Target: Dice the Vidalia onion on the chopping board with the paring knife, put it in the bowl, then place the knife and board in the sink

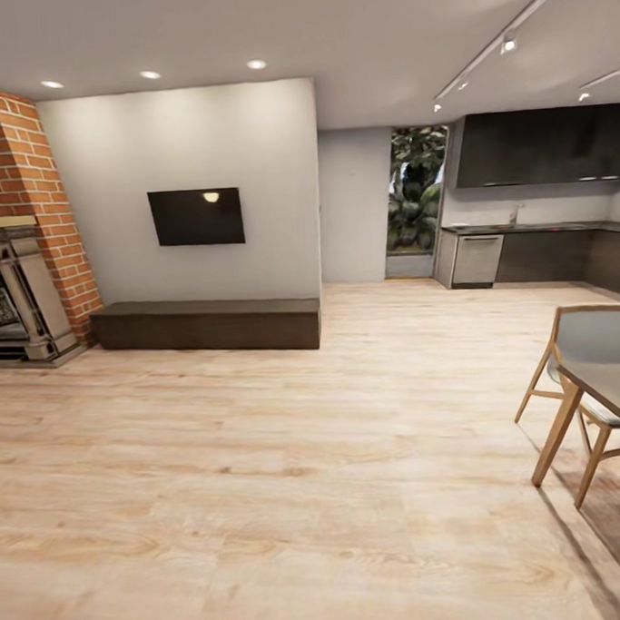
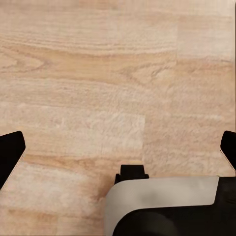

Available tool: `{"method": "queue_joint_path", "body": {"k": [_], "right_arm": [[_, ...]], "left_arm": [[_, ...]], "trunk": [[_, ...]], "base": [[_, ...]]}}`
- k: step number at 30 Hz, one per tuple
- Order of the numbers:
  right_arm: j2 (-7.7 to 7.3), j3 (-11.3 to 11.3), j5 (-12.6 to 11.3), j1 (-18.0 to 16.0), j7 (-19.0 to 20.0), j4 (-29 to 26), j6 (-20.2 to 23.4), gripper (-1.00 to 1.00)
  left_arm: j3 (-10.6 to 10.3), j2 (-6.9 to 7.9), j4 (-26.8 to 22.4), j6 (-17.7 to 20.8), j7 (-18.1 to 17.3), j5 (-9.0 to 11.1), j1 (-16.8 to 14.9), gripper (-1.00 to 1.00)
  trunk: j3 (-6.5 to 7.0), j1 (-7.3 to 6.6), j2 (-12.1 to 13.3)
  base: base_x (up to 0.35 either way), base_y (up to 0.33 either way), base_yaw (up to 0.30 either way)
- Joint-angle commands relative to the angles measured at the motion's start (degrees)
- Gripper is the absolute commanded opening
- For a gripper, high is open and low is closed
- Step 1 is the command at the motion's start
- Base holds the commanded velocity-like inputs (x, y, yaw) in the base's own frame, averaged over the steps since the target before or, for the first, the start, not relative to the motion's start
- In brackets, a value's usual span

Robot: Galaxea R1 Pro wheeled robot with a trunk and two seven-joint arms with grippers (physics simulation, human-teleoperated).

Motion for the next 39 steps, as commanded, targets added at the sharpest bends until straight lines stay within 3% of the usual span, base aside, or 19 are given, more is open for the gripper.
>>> {"method": "queue_joint_path", "body": {"k": [1,23,39], "right_arm": [[0.02,-0.02,-0.02,-0.02,-0.14,0.0,-0.14,1.0],[0.02,-0.02,-0.02,-0.02,-0.13,0.0,-0.1,1.0],[0.02,-0.02,-0.02,-0.02,-0.13,0.0,-0.1,1.0]], "left_arm": [[0.01,0.01,-0.02,-0.13,0.0,-0.01,0.0,1.0],[0.01,0.09,0.01,-0.13,0.0,-0.01,0.0,1.0],[0.01,0.09,0.02,-0.11,0.0,-0.01,0.0,1.0]], "trunk": [[-0.05,0.03,-0.02],[-0.05,0.03,-0.02],[-0.05,0.03,-0.02]], "base": [[0.318,0.0,-0.132],[0.318,0.0,-0.213],[0.319,0.0,-0.016]]}}
